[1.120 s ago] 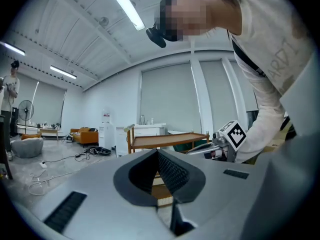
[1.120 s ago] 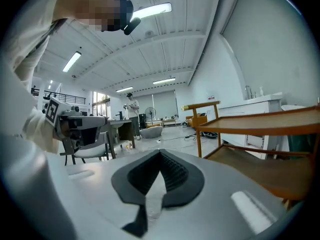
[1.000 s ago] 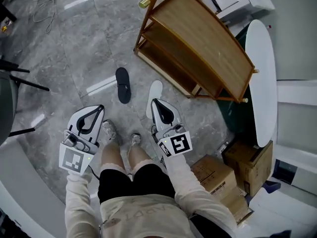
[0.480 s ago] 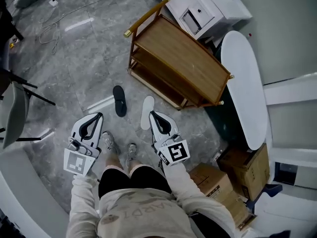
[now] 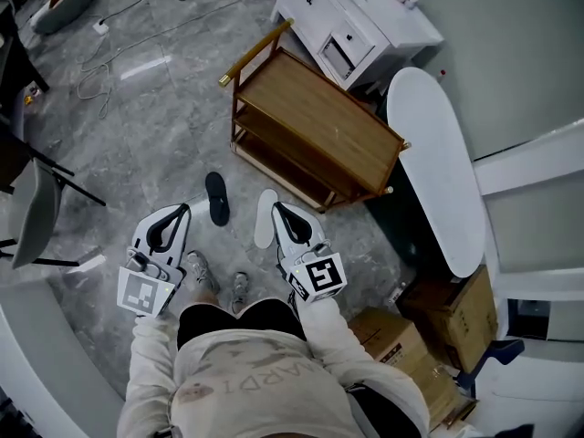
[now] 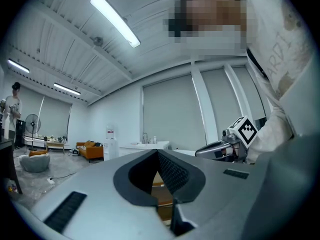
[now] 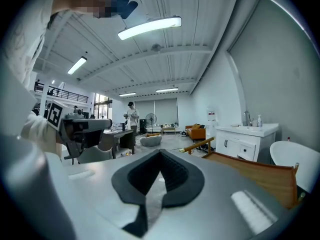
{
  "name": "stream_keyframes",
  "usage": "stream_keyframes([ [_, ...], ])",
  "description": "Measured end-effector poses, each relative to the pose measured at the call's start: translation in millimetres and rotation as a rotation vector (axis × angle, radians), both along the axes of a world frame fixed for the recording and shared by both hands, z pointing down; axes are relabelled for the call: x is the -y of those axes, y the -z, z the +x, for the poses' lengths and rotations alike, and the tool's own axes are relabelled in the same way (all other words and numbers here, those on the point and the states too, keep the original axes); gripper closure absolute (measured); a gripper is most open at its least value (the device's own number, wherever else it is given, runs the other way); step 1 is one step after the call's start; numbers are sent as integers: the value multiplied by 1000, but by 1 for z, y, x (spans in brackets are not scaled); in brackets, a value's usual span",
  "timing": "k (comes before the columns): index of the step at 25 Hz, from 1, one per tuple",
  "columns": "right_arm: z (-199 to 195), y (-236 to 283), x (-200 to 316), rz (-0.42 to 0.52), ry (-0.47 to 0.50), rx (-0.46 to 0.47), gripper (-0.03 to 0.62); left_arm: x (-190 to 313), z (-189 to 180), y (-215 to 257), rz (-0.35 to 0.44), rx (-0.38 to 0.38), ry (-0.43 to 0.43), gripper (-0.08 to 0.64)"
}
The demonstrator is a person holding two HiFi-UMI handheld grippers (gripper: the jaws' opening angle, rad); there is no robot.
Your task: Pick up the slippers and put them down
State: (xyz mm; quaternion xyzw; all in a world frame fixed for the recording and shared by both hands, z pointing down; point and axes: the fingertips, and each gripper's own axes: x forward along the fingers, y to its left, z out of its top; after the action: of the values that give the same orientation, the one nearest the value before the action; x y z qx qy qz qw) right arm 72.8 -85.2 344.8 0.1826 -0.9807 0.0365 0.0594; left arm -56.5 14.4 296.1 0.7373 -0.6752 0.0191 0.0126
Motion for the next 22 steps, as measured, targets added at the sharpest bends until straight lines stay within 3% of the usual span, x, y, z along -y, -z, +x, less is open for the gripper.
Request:
stream_keyframes([
  [8, 12, 30, -8, 31, -10, 22, 584, -8, 15, 32, 44, 30, -10, 557],
  [22, 32, 52, -22, 45, -13, 37, 584, -16, 41, 46, 53, 17, 10, 557],
])
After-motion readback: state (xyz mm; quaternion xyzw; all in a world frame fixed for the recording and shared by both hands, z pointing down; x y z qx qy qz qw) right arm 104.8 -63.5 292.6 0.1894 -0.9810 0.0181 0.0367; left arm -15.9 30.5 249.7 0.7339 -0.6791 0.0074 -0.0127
